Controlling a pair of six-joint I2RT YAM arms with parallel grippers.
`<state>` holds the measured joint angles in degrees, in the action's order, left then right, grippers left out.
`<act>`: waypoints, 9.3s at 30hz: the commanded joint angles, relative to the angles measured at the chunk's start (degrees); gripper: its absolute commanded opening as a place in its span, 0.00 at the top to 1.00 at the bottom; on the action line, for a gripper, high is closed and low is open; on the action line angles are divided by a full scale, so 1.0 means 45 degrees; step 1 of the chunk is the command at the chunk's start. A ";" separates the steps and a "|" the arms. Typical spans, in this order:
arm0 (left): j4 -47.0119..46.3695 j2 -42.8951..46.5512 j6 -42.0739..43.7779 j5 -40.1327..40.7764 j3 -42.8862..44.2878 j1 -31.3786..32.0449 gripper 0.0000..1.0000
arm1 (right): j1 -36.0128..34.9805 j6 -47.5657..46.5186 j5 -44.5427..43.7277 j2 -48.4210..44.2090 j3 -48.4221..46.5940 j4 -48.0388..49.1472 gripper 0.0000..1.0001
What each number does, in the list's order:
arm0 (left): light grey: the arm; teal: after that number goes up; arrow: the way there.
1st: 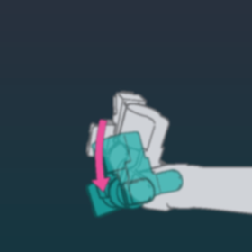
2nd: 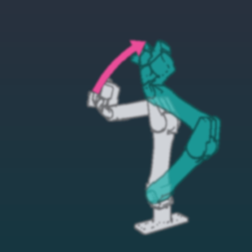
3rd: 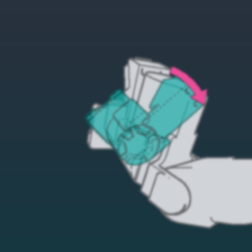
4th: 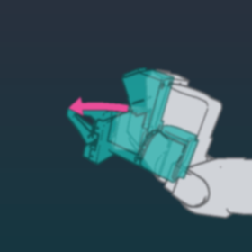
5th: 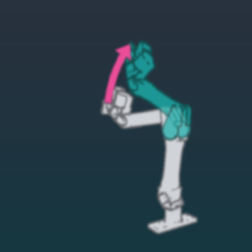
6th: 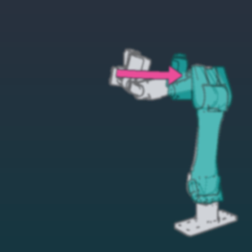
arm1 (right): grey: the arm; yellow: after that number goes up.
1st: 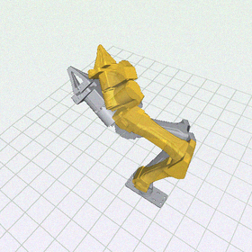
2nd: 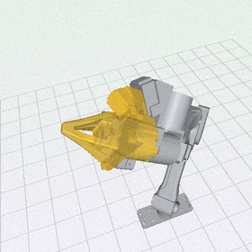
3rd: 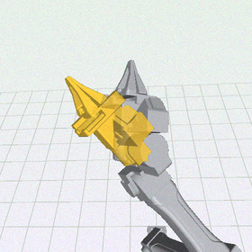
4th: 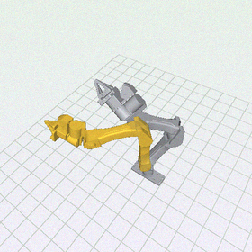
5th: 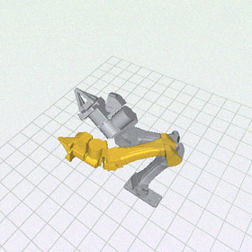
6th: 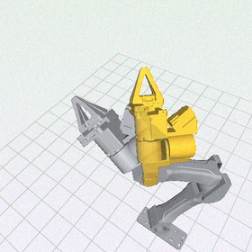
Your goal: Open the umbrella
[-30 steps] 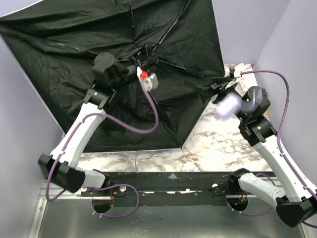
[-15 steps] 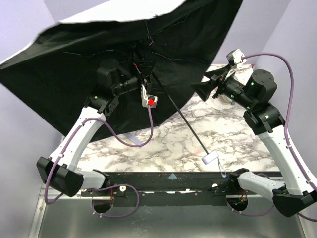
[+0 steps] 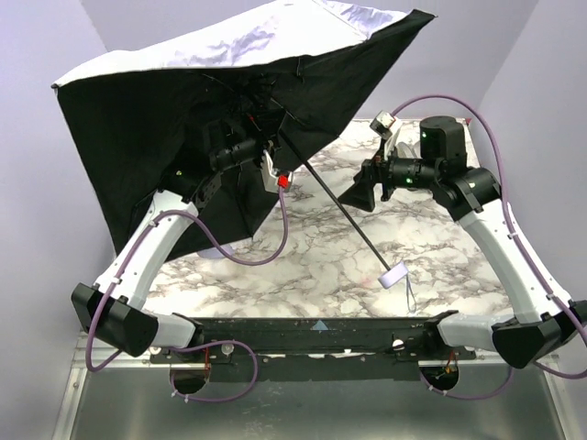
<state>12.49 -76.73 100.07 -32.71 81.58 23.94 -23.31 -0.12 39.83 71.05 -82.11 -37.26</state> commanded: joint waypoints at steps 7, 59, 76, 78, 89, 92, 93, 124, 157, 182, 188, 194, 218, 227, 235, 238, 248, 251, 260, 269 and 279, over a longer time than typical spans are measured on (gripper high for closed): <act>0.3063 -0.0117 0.1655 0.0017 0.1475 0.0025 1.00 | -0.0230 -0.1311 -0.0493 -0.0070 -0.1780 -0.1747 0.12; -0.6121 -0.1460 -0.1349 0.2473 -0.1495 0.1053 0.51 | -0.0869 0.8074 0.2916 0.1342 -0.0298 0.5515 1.00; -0.3849 0.0026 -0.2236 0.5443 -0.2412 0.3592 0.35 | -0.0318 0.8377 0.1423 0.1427 -0.0013 0.5623 1.00; -0.3886 0.0031 -0.2042 0.6061 -0.2445 0.3844 0.30 | -0.0289 0.8369 0.1349 0.1461 0.0023 0.5623 1.00; -0.3238 -0.0228 -0.3831 0.7422 -0.1632 0.4049 0.26 | 0.0004 0.9105 0.1621 0.1500 0.0364 0.6584 1.00; -0.4632 -0.0127 -0.4643 0.6345 -0.2510 0.3703 0.32 | 0.0004 0.9607 0.2415 0.1429 0.0677 0.7606 1.00; -0.5237 -0.0172 -0.4829 0.6267 -0.2753 0.3599 0.35 | 0.0004 0.9617 0.2506 0.1436 0.0640 0.7596 1.00; -0.8129 -0.1797 -0.1288 0.2834 -0.1803 0.0637 1.00 | 0.0046 0.0171 0.0406 0.1334 -0.0946 -0.3552 0.49; -0.9416 -0.4903 0.0356 0.5237 0.1028 -0.2597 0.87 | 0.0053 -0.3102 0.1687 0.1111 -0.0650 -0.7983 1.00; -0.9163 -0.6501 0.0604 0.5977 0.2972 -0.4936 0.84 | 0.0049 -0.4816 0.0679 0.0828 -0.0605 -0.9101 1.00; -0.9075 -0.6650 0.0557 0.6096 0.3115 -0.5204 0.84 | 0.0054 -0.5765 0.0063 0.0803 -0.0513 -0.9705 1.00; -0.9075 -0.6869 0.0675 0.6280 0.3322 -0.5793 0.85 | 0.0051 -0.5813 -0.0423 0.0395 0.0162 -0.9768 1.00; -0.8622 -0.8704 0.0262 0.8991 0.5886 -0.6521 0.82 | 0.0044 -0.5755 -0.1076 -0.0506 0.1656 -0.9790 1.00; -0.8789 -0.8467 0.0125 0.8754 0.5449 -0.6640 0.81 | 0.0061 -0.5888 -0.1032 -0.0534 0.1718 -0.9768 1.00; -0.9469 -0.7319 0.0513 0.6274 0.3656 -0.5657 0.83 | 0.0044 -0.5586 -0.0299 0.0171 0.0595 -0.8762 1.00; -0.9740 -0.6781 0.0839 0.5211 0.2762 -0.4984 0.87 | 0.0054 -0.5038 0.0072 0.0343 0.0318 -0.7979 1.00; -0.9615 -0.5339 0.1257 0.3169 0.1304 -0.2845 1.00 | 0.0045 -0.1427 -0.0370 0.0122 0.0521 -0.3356 0.53; -0.9570 -0.5130 0.1391 0.3060 0.1077 -0.2299 1.00 | 0.0049 -0.0642 -0.0742 0.0241 0.0479 -0.1813 0.44; -0.9446 -0.4566 0.1886 0.2986 0.0377 -0.1334 1.00 | -0.0521 0.0505 -0.0947 0.1648 -0.0391 0.0580 0.31; -0.9532 -0.4089 0.1682 0.3045 -0.0048 -0.0889 1.00 | -0.1594 0.0000 -0.2160 0.2384 -0.0113 0.1613 0.61; -0.9329 -0.3436 0.1029 0.2791 -0.0585 -0.0722 0.43 | -0.1575 0.2739 -0.1116 0.1992 0.0200 0.3676 1.00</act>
<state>-27.14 -95.42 106.28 -20.88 80.01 19.35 -29.47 6.24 29.67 81.47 -81.67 -30.55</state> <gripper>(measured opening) 0.463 0.020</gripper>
